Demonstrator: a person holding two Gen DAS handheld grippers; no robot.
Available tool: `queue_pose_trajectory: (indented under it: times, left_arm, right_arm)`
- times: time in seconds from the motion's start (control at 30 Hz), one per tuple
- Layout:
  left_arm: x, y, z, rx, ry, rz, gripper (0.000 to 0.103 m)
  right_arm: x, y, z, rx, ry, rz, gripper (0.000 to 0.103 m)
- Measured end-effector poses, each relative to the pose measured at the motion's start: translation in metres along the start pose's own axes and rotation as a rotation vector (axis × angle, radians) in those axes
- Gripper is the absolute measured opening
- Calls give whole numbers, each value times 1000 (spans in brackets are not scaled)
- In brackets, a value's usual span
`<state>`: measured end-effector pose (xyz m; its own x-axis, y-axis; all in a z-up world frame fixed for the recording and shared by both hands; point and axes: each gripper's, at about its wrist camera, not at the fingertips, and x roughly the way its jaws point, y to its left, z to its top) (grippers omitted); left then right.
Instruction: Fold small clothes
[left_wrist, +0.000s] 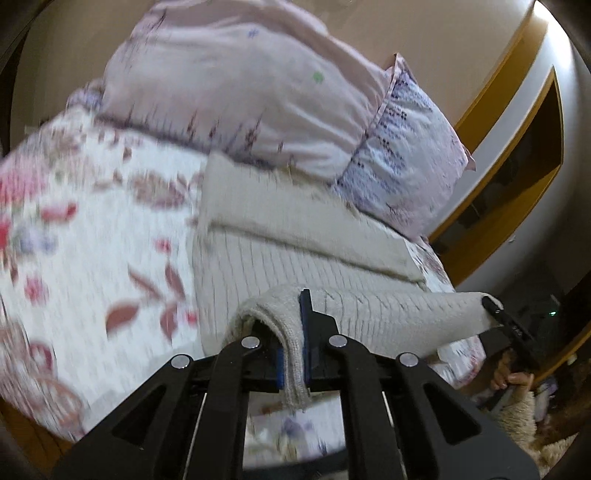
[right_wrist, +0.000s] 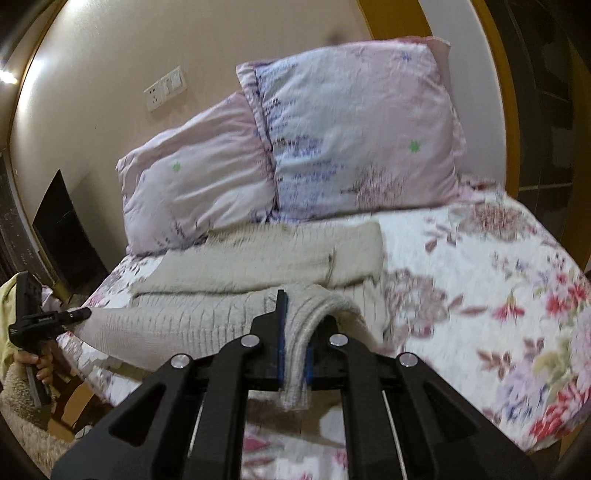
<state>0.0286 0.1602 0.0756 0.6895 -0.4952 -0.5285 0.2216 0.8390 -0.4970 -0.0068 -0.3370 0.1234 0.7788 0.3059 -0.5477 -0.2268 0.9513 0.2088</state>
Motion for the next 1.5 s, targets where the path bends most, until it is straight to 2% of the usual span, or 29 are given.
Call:
queue_pose_trajectory:
  times: [0.27,0.6,0.7,0.77,0.97,1.1,1.3,1.43,1.47,1.5]
  left_arm:
    - [19,-30,57,132,-118,81,6]
    - [73,-23,120,118,-146,122,6]
    - [96,-9,131,77,-135,124,6]
    - [113,3,132,48,-114,131,6]
    - [167,42,119,-75,5,152,6]
    - [178,58,114,-139,36,132,6]
    - [190,69,116,-216,66,78,6]
    - [197,83,115,-330,90,2,7]
    - [199,88,116,-374,97,-33,13]
    - [200,90,117,-402,99,-58,21]
  right_arm:
    - [30,3,42,-31,-74,-50,7]
    - [81,2,86,-32,-125,-82,7]
    - [102,-3,88,-10,-117,-87,7]
    - [122,-9,84,9,-82,-97,7]
    - [188,-35,59,100,87,-116,7]
    - [208,-50,47,161,145,-110,7]
    - [222,-59,44,217,187,-78,7]
    - [233,-71,51,324,211,-10,17]
    - [235,-73,53,345,212,7,27]
    - [239,-77,55,384,213,35,31]
